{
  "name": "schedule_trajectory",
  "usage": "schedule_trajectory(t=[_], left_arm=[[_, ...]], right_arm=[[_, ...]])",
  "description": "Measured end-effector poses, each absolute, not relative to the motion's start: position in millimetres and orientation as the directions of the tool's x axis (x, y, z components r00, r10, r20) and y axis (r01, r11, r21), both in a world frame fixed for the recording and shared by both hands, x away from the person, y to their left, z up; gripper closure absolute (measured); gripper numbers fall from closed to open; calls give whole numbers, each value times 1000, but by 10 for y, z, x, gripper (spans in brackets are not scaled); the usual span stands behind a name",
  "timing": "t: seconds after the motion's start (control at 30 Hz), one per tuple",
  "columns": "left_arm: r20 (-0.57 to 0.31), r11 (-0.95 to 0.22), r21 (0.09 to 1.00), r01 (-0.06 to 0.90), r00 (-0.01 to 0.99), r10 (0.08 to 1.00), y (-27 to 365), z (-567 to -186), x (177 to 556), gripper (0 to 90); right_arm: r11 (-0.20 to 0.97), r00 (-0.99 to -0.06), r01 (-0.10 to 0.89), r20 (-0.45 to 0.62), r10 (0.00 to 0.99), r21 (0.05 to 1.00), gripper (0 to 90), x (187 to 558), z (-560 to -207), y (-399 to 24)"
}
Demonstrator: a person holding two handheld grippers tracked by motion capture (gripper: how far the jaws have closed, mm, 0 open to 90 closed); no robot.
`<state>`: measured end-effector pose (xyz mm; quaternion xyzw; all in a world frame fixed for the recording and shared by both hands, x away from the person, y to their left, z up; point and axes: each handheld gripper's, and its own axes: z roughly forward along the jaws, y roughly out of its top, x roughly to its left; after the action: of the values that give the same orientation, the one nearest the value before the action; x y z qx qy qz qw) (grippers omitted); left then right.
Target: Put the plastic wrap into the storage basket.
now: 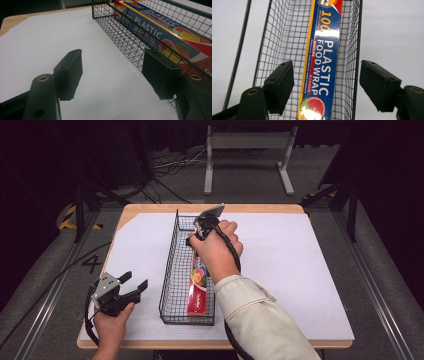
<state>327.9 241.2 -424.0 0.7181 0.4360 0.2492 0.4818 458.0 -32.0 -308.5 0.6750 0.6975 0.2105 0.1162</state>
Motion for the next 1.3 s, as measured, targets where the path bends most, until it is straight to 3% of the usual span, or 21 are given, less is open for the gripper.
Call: schedule_trajectory(t=[0.5, 0.87, 1.07, 1.3], left_arm=[[-83, -156, 898, 411, 507, 858, 2429, -4261, 3309, 325], [-80, -155, 890, 429, 481, 873, 2502, -4297, 3336, 324], [-71, -167, 888, 428, 486, 871, 2476, -4324, 3345, 326], [-73, -161, 888, 431, 478, 876, 2480, -4321, 3338, 326]], right_arm=[[52, -117, 875, 107, 987, 481, 276, 4552, -2981, -693], [105, -223, 824, 148, 964, 557, 261, 4403, -2892, -1309], [172, -302, 769, 113, 947, 615, 260, 4332, -2906, -1636], [177, -331, 737, 120, 936, 652, 245, 4292, -2908, -1991]])
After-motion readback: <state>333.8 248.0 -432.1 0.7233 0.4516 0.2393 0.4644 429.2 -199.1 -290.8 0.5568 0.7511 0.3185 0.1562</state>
